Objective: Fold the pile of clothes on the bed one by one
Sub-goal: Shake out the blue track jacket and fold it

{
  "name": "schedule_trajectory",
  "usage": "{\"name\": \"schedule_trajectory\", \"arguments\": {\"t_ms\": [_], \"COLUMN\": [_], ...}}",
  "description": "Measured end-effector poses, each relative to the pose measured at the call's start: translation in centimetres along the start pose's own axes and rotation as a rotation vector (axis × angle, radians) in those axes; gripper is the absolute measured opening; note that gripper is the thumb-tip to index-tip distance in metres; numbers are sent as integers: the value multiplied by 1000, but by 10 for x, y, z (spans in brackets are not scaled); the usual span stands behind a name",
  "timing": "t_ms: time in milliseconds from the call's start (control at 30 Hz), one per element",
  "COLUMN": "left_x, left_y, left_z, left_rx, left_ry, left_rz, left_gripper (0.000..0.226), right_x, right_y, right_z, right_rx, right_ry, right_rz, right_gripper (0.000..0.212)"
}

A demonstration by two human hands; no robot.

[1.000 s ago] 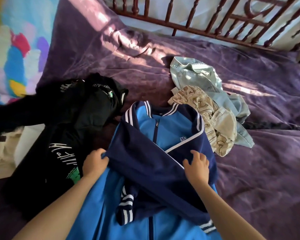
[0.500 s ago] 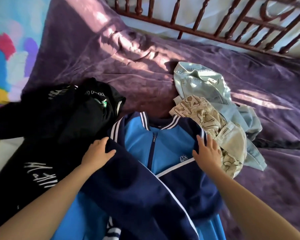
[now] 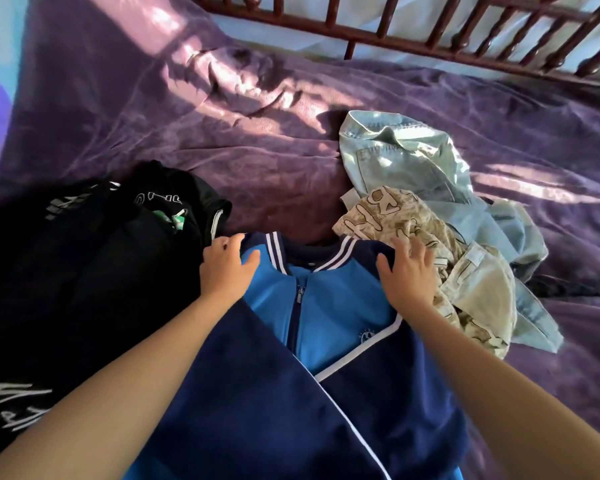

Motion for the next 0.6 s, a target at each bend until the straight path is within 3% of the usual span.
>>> {"name": "schedule_trajectory", "arguments": {"t_ms": [133,267,467,600], "left_x": [-30,-33,-26,-33], "left_y": [-31,-43,-30,-16], "left_z": [0,-2,-18,-13], "left_rx": [-217,-158,-206,-288], "left_ry": [-139,72,-116,-53], "left_rz": [-169,-235,-128,-160], "left_gripper": [75,71,23,50], "right_x": [8,16,30,43], "right_y": [-23,-27,-15,2], "right_z": [-2,-5,-44,-71], "right_rx": [-218,-288,-154,-123], "right_ry": [86,49,-174,-282], "right_rz": [5,38,4,-23], "right_gripper": [60,16,6,12]}}
Point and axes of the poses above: each hand's wrist, its own y-axis away from the middle knuckle, its own z-axis out of the palm, x = y × z, the point moved 3 cm from there along -y, towards the middle knuckle, and after that the axes turned 3 degrees about z, right-handed, at the moved point
